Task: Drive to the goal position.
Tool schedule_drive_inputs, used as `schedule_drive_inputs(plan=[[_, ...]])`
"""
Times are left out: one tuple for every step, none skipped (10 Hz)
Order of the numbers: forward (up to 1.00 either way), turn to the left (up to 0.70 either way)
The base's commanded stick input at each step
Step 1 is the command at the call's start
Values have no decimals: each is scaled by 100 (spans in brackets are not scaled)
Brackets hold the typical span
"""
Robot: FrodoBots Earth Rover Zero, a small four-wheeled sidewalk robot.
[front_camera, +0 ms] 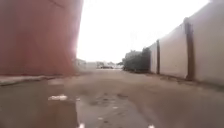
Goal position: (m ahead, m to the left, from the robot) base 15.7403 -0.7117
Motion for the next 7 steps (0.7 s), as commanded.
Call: schedule_drive_inputs(plan=[[100,2],[100,2],[100,2],[100,2],[100,2],[100,2],[100,2]])
